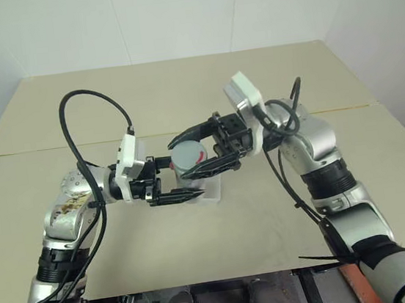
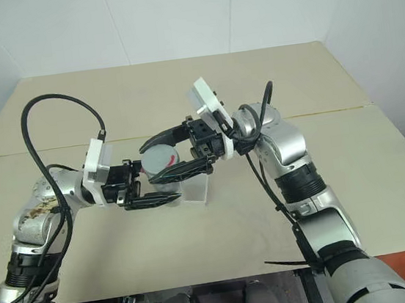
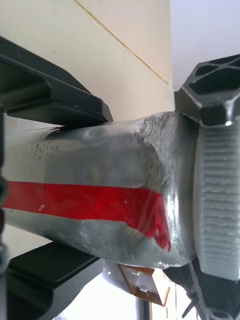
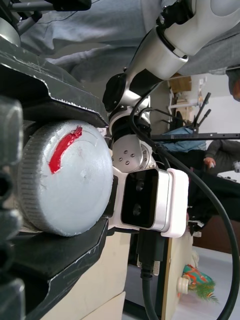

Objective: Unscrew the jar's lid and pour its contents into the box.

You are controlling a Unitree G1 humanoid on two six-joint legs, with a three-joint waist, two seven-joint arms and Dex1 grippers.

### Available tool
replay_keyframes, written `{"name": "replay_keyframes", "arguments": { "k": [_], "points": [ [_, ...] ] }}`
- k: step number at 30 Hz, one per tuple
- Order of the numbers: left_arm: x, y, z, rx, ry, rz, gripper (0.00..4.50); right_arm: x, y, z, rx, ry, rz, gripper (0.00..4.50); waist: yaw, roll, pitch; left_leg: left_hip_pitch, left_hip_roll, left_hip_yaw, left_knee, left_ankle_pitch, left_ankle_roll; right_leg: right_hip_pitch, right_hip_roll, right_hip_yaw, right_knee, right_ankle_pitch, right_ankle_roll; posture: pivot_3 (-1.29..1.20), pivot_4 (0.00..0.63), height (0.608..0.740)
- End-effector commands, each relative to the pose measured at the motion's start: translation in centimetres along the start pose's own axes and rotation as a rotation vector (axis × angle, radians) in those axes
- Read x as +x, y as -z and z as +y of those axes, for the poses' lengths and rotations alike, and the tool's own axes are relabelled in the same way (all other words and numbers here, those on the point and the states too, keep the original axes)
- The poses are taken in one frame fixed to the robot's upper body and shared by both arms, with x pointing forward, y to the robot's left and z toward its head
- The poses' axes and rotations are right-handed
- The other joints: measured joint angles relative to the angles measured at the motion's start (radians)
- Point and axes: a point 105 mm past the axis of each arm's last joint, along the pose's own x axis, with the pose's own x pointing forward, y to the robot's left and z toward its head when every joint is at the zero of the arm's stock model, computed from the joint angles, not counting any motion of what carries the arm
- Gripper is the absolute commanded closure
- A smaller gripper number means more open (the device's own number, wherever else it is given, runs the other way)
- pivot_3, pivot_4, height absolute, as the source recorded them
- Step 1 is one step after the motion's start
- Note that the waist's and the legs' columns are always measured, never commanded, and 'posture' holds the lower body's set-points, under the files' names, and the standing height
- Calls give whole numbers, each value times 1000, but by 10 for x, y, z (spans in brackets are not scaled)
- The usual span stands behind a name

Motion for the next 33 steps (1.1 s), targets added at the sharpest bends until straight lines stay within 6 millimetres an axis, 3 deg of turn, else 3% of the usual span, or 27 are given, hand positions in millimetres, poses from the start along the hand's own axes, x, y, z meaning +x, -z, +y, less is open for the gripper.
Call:
{"name": "replay_keyframes", "arguments": {
  "k": [1, 3, 9, 13, 16, 20, 26, 33],
  "points": [
    [-2, -12, 0, 54, -9, -28, 1600, -1, -3, -4, -28, 30, 18, 580, 0, 0, 0, 0, 0, 0, 0, 0, 0, 0, 0, 0, 0, 0, 0, 0, 150, 740],
    [-3, -6, 3, 50, -40, -15, 1600, -3, -3, -8, -37, 70, 27, 7, 0, 0, 0, 0, 0, 0, 0, 0, 0, 0, 0, 0, 0, 0, 0, 0, 150, 740],
    [-10, -1, 13, 24, -134, -21, 1600, -18, -7, -22, -62, 242, 40, 7, 0, 0, 0, 0, 0, 0, 0, 0, 0, 0, 0, 0, 1, 0, 0, 0, 150, 740],
    [-18, 7, 23, 5, -216, -20, 1600, -29, -6, -18, -87, 303, 77, 7, 4, 0, 0, 0, 0, 0, 0, 0, 0, 0, -1, 0, 0, 0, 0, 0, 150, 740],
    [-22, 11, 37, 8, -314, -28, 1600, -30, -2, -12, -98, 329, 109, 7, 8, 0, 0, -1, 0, 0, 0, 0, 0, 0, -1, 0, 0, 0, 0, 0, 150, 740],
    [-21, 17, 59, 36, -459, -25, 1600, -33, 1, -20, -102, 481, 129, 7, 9, 0, 0, 0, 0, 0, 0, 0, 0, 0, -1, 0, 0, 0, 0, 0, 150, 740],
    [-13, 24, 82, 65, -629, -21, 1600, -27, -2, -42, -119, 739, 165, 7, 10, 0, 0, -1, 0, 0, 0, 0, 0, -1, -1, 0, 1, 0, 0, 0, 150, 740],
    [-10, 26, 88, 75, -680, -24, 1600, -11, -2, -52, -86, 885, 167, 7, 11, 0, 0, -1, -1, 0, 0, 0, 0, -2, -1, 0, 1, 0, 0, 0, 150, 740]
  ]
}}
